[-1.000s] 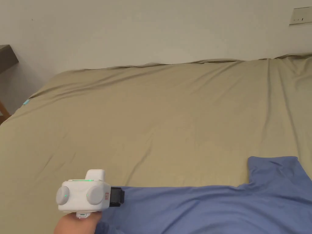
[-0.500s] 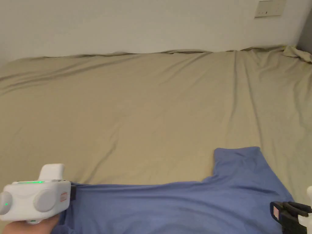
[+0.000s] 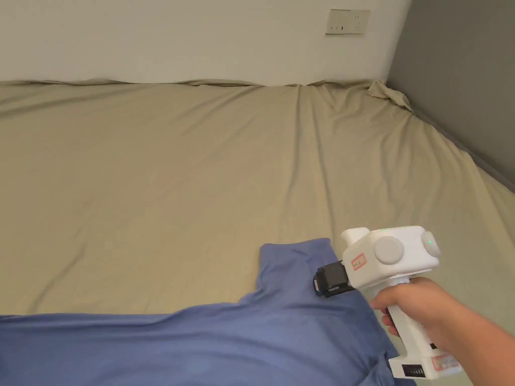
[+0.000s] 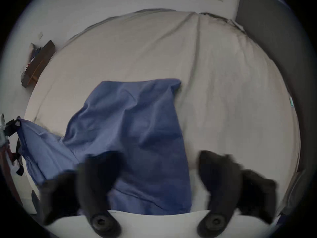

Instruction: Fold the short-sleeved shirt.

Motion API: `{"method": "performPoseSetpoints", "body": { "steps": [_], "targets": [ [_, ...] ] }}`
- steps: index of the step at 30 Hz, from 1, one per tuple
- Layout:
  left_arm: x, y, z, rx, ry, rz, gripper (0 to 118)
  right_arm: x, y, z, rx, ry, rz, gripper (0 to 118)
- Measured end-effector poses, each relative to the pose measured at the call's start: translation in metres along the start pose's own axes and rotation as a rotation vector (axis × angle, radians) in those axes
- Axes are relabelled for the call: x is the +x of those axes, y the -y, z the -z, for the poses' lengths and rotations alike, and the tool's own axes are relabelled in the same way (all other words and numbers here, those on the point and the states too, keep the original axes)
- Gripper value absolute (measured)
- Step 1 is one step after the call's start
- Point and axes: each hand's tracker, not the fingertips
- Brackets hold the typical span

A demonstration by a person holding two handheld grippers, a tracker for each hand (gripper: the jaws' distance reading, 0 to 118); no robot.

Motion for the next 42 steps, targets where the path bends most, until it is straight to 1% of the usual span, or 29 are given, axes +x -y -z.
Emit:
{"method": "performPoseSetpoints", "body": {
  "steps": [1, 2, 3, 4, 5, 6, 7, 9, 12, 14, 15, 19, 21, 23, 27, 28, 30, 33, 35, 36, 38, 39, 40, 41, 42],
  "targets": [
    [-0.001, 0.001, 0.003, -0.002, -0.003, -0.003, 0, -0.006, -0.001, 0.004, -0.007, 0.015, -0.018, 83],
    [-0.002, 0.000, 0.004, -0.007, -0.003, -0.005, 0, -0.014, -0.001, 0.006, -0.012, 0.086, -0.079, 51],
    [-0.002, 0.000, 0.005, -0.011, 0.000, -0.007, 0, -0.020, -0.001, 0.005, -0.007, 0.147, -0.142, 24],
    [-0.003, 0.001, 0.007, -0.015, 0.002, -0.008, 0, -0.023, -0.001, 0.003, 0.000, 0.113, -0.172, 16],
    [-0.004, 0.002, 0.008, -0.016, -0.001, -0.009, 0, -0.025, 0.000, -0.001, 0.003, 0.064, -0.158, 6],
    [-0.005, 0.002, 0.009, -0.019, 0.001, -0.016, 0, -0.025, 0.001, -0.006, 0.012, 0.013, -0.137, 5],
    [-0.007, 0.001, 0.008, -0.023, 0.015, -0.032, 0, -0.026, 0.002, -0.013, 0.019, -0.018, -0.132, 5],
    [-0.013, 0.002, 0.004, -0.016, 0.039, -0.056, 0, -0.026, 0.005, -0.035, 0.106, -0.010, -0.146, 5],
    [-0.019, 0.003, -0.019, 0.004, 0.078, -0.060, 0, -0.025, 0.018, -0.088, 0.175, -0.108, -0.146, 5],
    [-0.025, 0.004, -0.039, 0.022, 0.142, -0.076, 0, -0.023, 0.032, -0.123, 0.195, -0.131, -0.190, 5],
    [-0.029, 0.005, -0.049, 0.026, 0.155, -0.080, 0, -0.019, 0.038, -0.137, 0.194, -0.131, -0.196, 5],
    [-0.042, 0.020, -0.087, 0.039, 0.175, -0.065, 0, -0.010, 0.074, -0.187, 0.203, -0.134, -0.197, 5],
    [-0.050, 0.032, -0.103, 0.041, 0.199, -0.076, 0, -0.014, 0.096, -0.204, 0.193, -0.156, -0.174, 5],
    [-0.055, 0.046, -0.115, 0.031, 0.207, -0.077, 0, -0.017, 0.119, -0.215, 0.176, -0.164, -0.180, 5],
    [-0.051, 0.081, -0.121, -0.028, 0.175, 0.022, 0, -0.018, 0.157, -0.204, 0.060, -0.151, -0.165, 5],
    [-0.049, 0.089, -0.119, -0.047, 0.176, 0.034, 0, -0.015, 0.162, -0.196, 0.028, -0.150, -0.162, 5],
    [-0.048, 0.105, -0.110, -0.081, 0.169, 0.025, 0, -0.020, 0.179, -0.182, -0.017, -0.137, -0.165, 5],
    [-0.040, 0.129, -0.093, -0.158, 0.136, 0.081, 0, -0.023, 0.194, -0.157, -0.074, -0.077, -0.198, 5],
    [-0.034, 0.142, -0.080, -0.208, 0.097, 0.124, 0, -0.019, 0.202, -0.139, -0.103, -0.069, -0.182, 5],
    [-0.034, 0.148, -0.075, -0.221, 0.098, 0.131, 0, -0.013, 0.205, -0.132, -0.123, -0.057, -0.167, 5],
    [-0.035, 0.158, -0.064, -0.243, 0.087, 0.100, 0, -0.009, 0.211, -0.118, -0.149, -0.050, -0.154, 5],
    [-0.037, 0.162, -0.058, -0.252, 0.082, 0.088, 0, -0.006, 0.215, -0.114, -0.160, -0.053, -0.114, 5],
    [-0.040, 0.168, -0.050, -0.253, 0.060, 0.090, 0, -0.005, 0.218, -0.109, -0.152, -0.068, -0.107, 5],
    [-0.041, 0.173, -0.043, -0.270, 0.047, 0.102, 0, -0.004, 0.221, -0.103, -0.167, -0.062, -0.121, 5],
    [-0.041, 0.174, -0.040, -0.272, 0.049, 0.101, 0, -0.003, 0.224, -0.097, -0.182, -0.046, -0.118, 5]
  ]
}}
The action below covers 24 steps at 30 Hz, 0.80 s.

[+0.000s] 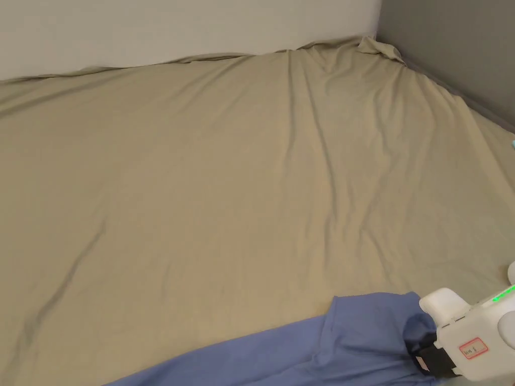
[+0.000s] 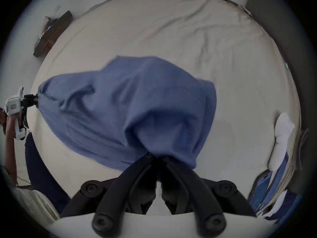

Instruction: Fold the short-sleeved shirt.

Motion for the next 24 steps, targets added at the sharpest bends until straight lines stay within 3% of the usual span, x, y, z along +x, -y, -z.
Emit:
{"method": "performPoseSetpoints", "body": {
  "steps": [2, 8, 9, 10, 11, 12, 13, 14, 15, 17, 20, 22, 24],
  "targets": [
    [-0.003, 0.001, 0.004, 0.014, -0.012, -0.015, 0, 0.002, 0.004, 0.008, 0.026, -0.019, 0.039, 5],
    [0.004, -0.001, 0.010, 0.008, -0.072, -0.009, 1, -0.003, 0.005, 0.010, 0.043, 0.004, 0.026, 5],
    [0.003, -0.001, 0.008, 0.014, -0.075, -0.011, 6, -0.006, 0.006, 0.010, 0.048, 0.013, 0.026, 5],
    [0.005, 0.002, 0.003, 0.027, -0.069, -0.034, 16, -0.008, 0.007, 0.007, 0.056, 0.022, 0.040, 8],
    [0.002, 0.001, -0.005, 0.040, -0.043, -0.092, 40, -0.010, 0.006, 0.003, 0.063, 0.025, 0.044, 17],
    [-0.001, -0.002, -0.018, 0.059, -0.027, -0.147, 100, -0.011, 0.005, -0.005, 0.076, 0.024, -0.003, 57],
    [-0.002, -0.003, -0.032, 0.095, -0.010, -0.171, 118, -0.014, 0.007, -0.019, 0.101, 0.029, -0.047, 101],
    [0.001, -0.005, -0.055, 0.167, 0.009, -0.179, 118, -0.017, 0.009, -0.038, 0.173, 0.033, -0.040, 118],
    [0.003, -0.004, -0.086, 0.314, 0.079, -0.193, 118, -0.020, 0.009, -0.058, 0.251, 0.057, 0.000, 116],
    [0.005, -0.007, -0.122, 0.376, 0.056, -0.202, 118, -0.040, 0.018, -0.117, 0.523, 0.024, 0.067, 116],
    [0.053, -0.012, -0.155, 0.417, 0.043, -0.165, 118, -0.069, 0.030, -0.161, 0.722, -0.041, 0.207, 118],
    [0.064, -0.010, -0.148, 0.362, 0.015, -0.106, 118, -0.077, 0.016, -0.164, 0.787, -0.060, 0.268, 118],
    [0.064, -0.001, -0.124, 0.335, 0.022, -0.059, 112, -0.102, 0.018, -0.161, 0.782, -0.048, 0.242, 111]
  ]
}}
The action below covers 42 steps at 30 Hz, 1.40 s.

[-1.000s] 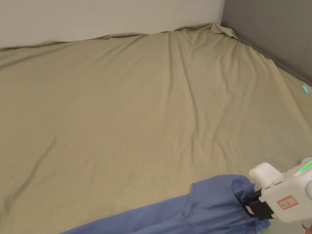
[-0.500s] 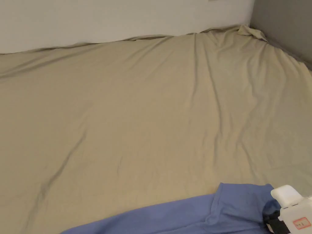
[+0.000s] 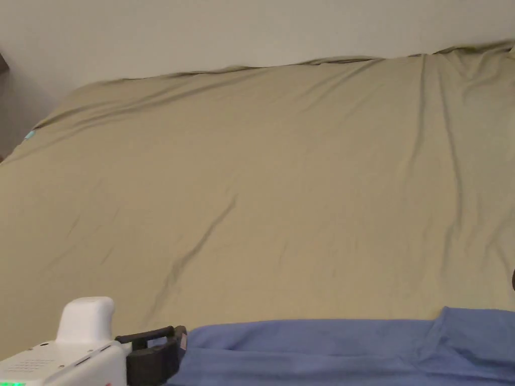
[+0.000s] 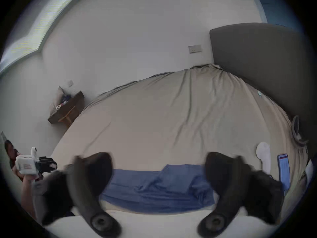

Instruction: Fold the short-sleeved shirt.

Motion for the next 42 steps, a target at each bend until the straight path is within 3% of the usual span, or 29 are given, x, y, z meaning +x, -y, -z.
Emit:
{"method": "performPoseSetpoints", "body": {
  "steps": [1, 2, 3, 6, 7, 9, 11, 17, 19, 20, 21, 22, 24, 26, 30, 35, 37, 38, 39, 40, 42],
  "targets": [
    [0.004, 0.006, 0.004, -0.001, 0.004, -0.015, 84, -0.006, 0.006, 0.005, -0.006, 0.019, -0.029, 84],
    [0.011, 0.013, 0.009, -0.040, 0.028, -0.039, 28, -0.010, 0.013, 0.012, -0.014, 0.043, -0.072, 30],
    [0.013, 0.021, 0.014, -0.059, 0.050, -0.083, 0, -0.015, 0.019, 0.016, -0.036, 0.049, -0.067, 2],
    [0.013, 0.032, 0.018, -0.077, 0.146, -0.138, 0, -0.017, 0.028, 0.022, -0.107, -0.147, 0.065, 2],
    [0.011, 0.033, 0.018, -0.072, 0.112, -0.123, 0, -0.018, 0.028, 0.020, -0.089, -0.150, 0.081, 2],
    [-0.005, 0.031, 0.018, -0.067, 0.128, -0.131, 0, -0.022, 0.022, 0.016, -0.069, -0.117, -0.016, 2],
    [-0.035, 0.024, 0.019, -0.044, 0.256, -0.272, 0, -0.024, 0.014, 0.013, -0.061, -0.105, -0.059, 2],
    [-0.169, 0.036, 0.079, -0.138, 0.681, -0.516, 0, -0.011, 0.004, 0.010, -0.073, -0.243, 0.050, 2],
    [-0.186, 0.041, 0.087, -0.143, 0.741, -0.609, 2, 0.000, 0.005, 0.012, -0.067, -0.285, 0.087, 2],
    [-0.198, 0.045, 0.095, -0.122, 0.675, -0.619, 13, 0.002, 0.006, 0.013, -0.069, -0.317, 0.097, 2],
    [-0.204, 0.045, 0.103, -0.140, 0.619, -0.610, 33, 0.001, 0.008, 0.014, -0.072, -0.317, 0.094, 2],
    [-0.204, 0.045, 0.107, -0.165, 0.542, -0.566, 75, -0.001, 0.009, 0.015, -0.074, -0.309, 0.091, 2],
    [-0.197, 0.048, 0.120, -0.204, 0.507, -0.517, 101, -0.004, 0.010, 0.020, -0.089, -0.301, 0.075, 2],
    [-0.186, 0.055, 0.133, -0.267, 0.648, -0.521, 118, -0.012, 0.013, 0.024, -0.101, -0.309, 0.060, 2],
    [-0.154, 0.046, 0.136, -0.204, 0.580, -0.313, 118, -0.020, 0.015, 0.031, -0.120, -0.350, 0.066, 2],
    [-0.132, 0.041, 0.148, -0.228, 0.640, -0.402, 118, -0.025, 0.015, 0.037, -0.130, -0.398, 0.080, 2],
    [-0.115, 0.040, 0.147, -0.227, 0.600, -0.305, 118, -0.027, 0.015, 0.038, -0.131, -0.410, 0.073, 2],
    [-0.106, 0.040, 0.144, -0.214, 0.553, -0.243, 87, -0.029, 0.015, 0.038, -0.129, -0.416, 0.065, 2],
    [-0.114, 0.040, 0.147, -0.195, 0.509, -0.220, 20, -0.029, 0.015, 0.038, -0.128, -0.417, 0.060, 2],
    [-0.115, 0.043, 0.153, -0.200, 0.459, -0.225, 17, -0.029, 0.015, 0.038, -0.131, -0.421, 0.057, 2],
    [-0.119, 0.051, 0.151, -0.227, 0.521, -0.398, 17, -0.029, 0.015, 0.038, -0.132, -0.422, 0.057, 2]
  ]
}}
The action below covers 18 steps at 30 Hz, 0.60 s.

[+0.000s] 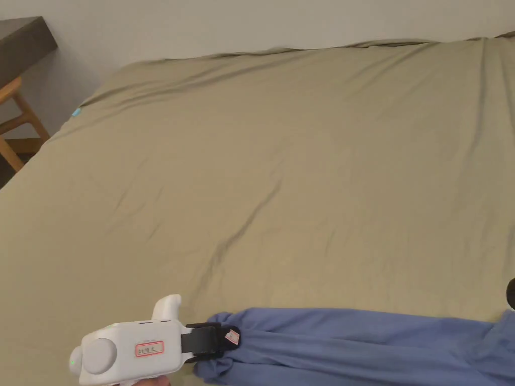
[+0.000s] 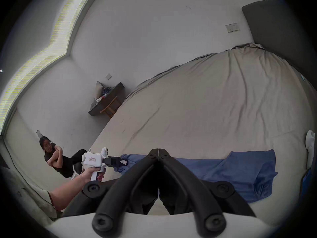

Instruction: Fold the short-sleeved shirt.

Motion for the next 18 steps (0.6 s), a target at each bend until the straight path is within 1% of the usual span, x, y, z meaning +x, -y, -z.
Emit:
{"method": "performPoseSetpoints", "body": {
  "steps": [4, 6, 8, 10, 11, 12, 13, 15, 18],
  "targets": [
    [-0.002, 0.013, -0.022, 0.089, 0.107, -0.063, 17, 0.002, -0.003, -0.007, 0.009, 0.018, -0.001, 2],
    [0.002, 0.017, -0.038, 0.145, 0.122, -0.055, 17, 0.004, -0.007, -0.011, 0.016, 0.032, 0.004, 2],
    [0.001, 0.012, -0.049, 0.152, 0.054, -0.033, 17, 0.003, -0.009, -0.014, 0.023, 0.044, 0.007, 2],
    [-0.004, 0.006, -0.060, 0.135, 0.013, -0.021, 17, 0.001, -0.011, -0.016, 0.034, 0.055, 0.002, 2],
    [-0.009, 0.004, -0.067, 0.154, -0.007, -0.007, 17, -0.001, -0.012, -0.017, 0.040, 0.060, -0.005, 2],
    [0.005, 0.003, -0.074, 0.160, -0.031, -0.007, 17, -0.002, -0.013, -0.018, 0.044, 0.064, -0.009, 2],
    [0.002, 0.000, -0.081, 0.154, -0.039, -0.030, 17, -0.004, -0.013, -0.018, 0.051, 0.066, -0.010, 2],
    [-0.013, -0.005, -0.096, 0.179, -0.102, -0.063, 17, -0.006, -0.014, -0.018, 0.054, 0.058, -0.003, 2],
    [-0.030, -0.019, -0.119, 0.169, -0.193, -0.080, 17, -0.017, -0.015, -0.015, 0.048, 0.055, -0.017, 2]
  ]
}}
